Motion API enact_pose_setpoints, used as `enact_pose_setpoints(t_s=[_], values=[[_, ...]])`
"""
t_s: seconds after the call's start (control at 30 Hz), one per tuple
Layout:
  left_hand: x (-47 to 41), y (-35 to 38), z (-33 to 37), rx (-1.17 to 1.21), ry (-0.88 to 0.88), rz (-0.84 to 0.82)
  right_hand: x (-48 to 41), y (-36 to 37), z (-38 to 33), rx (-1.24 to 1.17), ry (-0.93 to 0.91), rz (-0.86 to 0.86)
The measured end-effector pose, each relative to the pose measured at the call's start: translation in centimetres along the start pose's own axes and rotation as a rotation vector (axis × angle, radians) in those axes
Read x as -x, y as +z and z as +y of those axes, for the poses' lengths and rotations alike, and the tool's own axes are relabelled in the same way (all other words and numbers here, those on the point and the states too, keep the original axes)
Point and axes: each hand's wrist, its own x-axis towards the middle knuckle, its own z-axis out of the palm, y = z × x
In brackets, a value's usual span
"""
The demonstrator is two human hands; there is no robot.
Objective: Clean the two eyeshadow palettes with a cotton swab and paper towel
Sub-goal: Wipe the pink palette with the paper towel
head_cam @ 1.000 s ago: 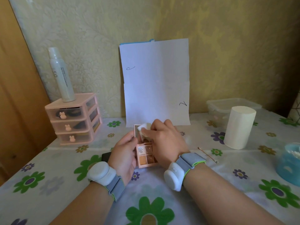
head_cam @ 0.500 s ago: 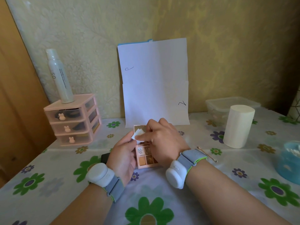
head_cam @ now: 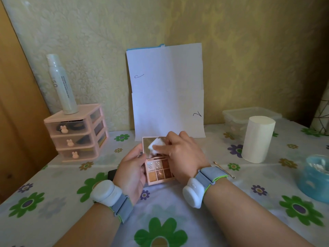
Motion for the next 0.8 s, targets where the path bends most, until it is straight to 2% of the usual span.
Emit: enact_pose_setpoints(t_s=[0.17,0.33,0.4,0.6,0.8], values=[[0.2,0.1,0.0,-0.069,-0.002,0.001,0.2,0.2,1.4,0.071,0.19,0.01],[0.0,0.0,0.1,-0.067,0.002,0.052,0.3,0.4,1.1,-0.176,0.051,-0.066],[0.1,0.1,0.2,-0.064,0.003,0.053,0.3,0.6,1.4,-0.172,0.031,-0.049],[0.2,0.2,0.3,-0.057,0.0,0.051,0.6,0.3,2.6,-0.037,0.206,-0.013],[0.0,-0.2,0.3,-0.072,0.013,0.083,0.7,1.1,2.5,-0.259,0.065,-0.069]])
